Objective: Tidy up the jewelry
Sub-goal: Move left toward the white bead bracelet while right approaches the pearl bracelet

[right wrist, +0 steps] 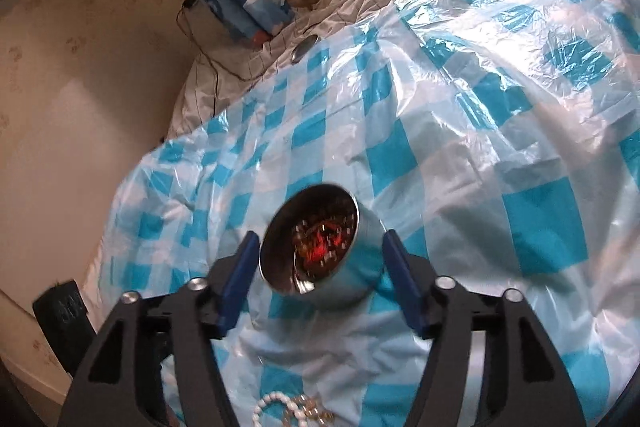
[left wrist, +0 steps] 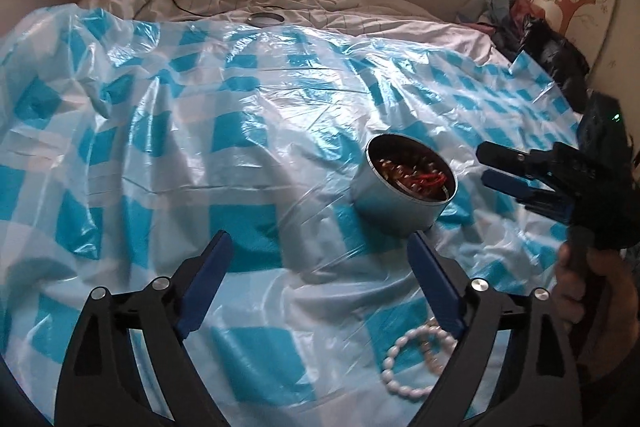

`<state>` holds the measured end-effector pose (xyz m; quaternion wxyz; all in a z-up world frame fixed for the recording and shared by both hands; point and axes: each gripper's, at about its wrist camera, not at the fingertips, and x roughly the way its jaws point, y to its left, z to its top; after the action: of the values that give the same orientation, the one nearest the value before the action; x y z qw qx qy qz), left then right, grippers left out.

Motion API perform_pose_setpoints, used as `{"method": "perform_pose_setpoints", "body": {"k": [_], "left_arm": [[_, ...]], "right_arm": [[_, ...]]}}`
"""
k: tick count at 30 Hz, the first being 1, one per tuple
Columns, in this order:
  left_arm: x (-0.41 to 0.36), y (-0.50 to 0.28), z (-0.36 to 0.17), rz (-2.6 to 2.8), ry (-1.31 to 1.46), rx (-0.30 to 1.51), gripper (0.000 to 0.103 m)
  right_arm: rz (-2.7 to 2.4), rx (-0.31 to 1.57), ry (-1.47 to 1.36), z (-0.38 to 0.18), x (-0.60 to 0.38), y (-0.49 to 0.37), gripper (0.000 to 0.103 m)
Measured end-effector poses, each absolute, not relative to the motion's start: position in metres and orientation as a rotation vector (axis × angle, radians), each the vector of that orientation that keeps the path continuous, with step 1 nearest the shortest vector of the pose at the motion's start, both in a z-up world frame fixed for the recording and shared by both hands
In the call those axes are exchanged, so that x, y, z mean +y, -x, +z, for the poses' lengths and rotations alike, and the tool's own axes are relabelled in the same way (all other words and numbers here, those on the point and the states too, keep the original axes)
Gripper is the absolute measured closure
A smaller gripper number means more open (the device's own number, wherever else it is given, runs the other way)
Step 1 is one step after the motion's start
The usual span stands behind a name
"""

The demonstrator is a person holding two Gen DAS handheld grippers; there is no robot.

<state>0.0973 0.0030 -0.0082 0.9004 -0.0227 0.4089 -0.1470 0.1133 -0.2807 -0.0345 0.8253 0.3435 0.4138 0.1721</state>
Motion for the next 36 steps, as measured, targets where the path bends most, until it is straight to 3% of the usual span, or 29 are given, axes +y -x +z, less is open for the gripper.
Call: {"method": "perform_pose_setpoints", "body": {"k": [12,36], "left_arm": [[-0.007,-0.093,-0.017,-0.249,-0.056,0.818,0.01],[-0.022,-0.099,-0.03,-0.256,-0.123,0.84,0.008]], "right_arm": [[0.398,0.969,-0.557,-0.046,-0.272,-0.086,0.031],[0.419,1.034,-0.475,-0.056,-0.267,-0.079,0.022]]}}
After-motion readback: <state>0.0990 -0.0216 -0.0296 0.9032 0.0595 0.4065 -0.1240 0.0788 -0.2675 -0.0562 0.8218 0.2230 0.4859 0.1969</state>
